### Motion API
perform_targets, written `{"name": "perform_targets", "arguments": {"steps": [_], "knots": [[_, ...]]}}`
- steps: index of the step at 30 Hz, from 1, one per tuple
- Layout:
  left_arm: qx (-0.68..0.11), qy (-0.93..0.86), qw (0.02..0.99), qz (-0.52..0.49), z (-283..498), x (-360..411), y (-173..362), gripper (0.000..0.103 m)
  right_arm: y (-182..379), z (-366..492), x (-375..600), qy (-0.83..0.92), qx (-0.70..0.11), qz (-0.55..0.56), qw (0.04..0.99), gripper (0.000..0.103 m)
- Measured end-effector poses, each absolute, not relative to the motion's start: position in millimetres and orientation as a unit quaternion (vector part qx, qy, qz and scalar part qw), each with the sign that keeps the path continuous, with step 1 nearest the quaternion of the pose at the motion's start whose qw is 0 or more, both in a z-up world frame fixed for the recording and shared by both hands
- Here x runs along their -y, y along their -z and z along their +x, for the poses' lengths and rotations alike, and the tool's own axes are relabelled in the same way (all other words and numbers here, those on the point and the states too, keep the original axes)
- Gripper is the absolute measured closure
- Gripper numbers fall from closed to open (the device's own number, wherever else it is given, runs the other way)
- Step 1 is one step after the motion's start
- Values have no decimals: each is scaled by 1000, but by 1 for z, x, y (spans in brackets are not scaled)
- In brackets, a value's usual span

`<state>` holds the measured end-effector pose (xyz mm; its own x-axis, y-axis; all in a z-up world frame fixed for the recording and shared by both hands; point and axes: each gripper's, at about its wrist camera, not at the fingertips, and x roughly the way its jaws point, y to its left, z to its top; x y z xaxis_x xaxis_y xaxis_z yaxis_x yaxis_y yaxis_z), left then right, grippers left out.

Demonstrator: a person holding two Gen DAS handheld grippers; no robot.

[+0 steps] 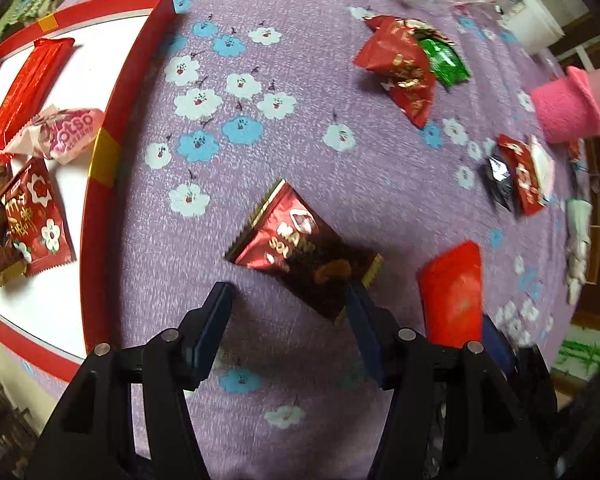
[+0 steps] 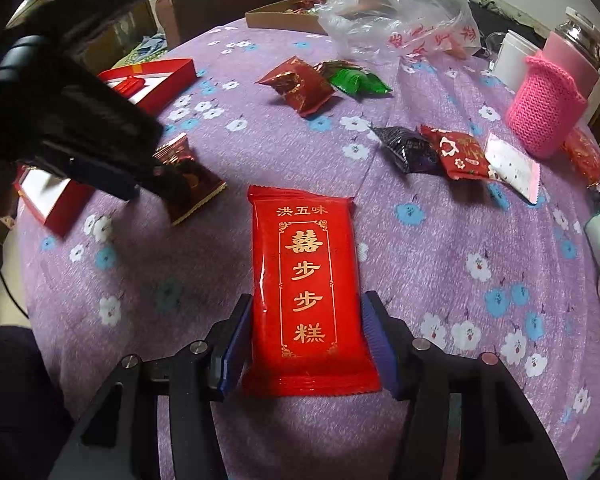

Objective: Organize snacks

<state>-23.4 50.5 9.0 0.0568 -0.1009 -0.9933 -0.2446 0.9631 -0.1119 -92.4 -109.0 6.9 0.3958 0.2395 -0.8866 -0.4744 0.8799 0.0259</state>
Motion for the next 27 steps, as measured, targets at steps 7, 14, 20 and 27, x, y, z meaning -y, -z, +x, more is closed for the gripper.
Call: {"name": "perform_targets", "arguments": {"steps": [7, 14, 20, 27], "knots": [[-670, -3, 742, -23, -19, -24, -3, 25, -6, -95, 110, -222, -504, -113, 827, 43], [-583, 228, 758, 184, -29, 8, -2, 25, -4, -98, 106, -229, -501, -111, 827, 28], [-498, 259, 775, 291, -26, 26, -9, 25, 0, -98, 98, -229, -502, -124, 825, 20], [-625, 127, 770, -17, -12, -40, -21, 25, 1, -99, 97, -231, -499, -123, 826, 18]]}}
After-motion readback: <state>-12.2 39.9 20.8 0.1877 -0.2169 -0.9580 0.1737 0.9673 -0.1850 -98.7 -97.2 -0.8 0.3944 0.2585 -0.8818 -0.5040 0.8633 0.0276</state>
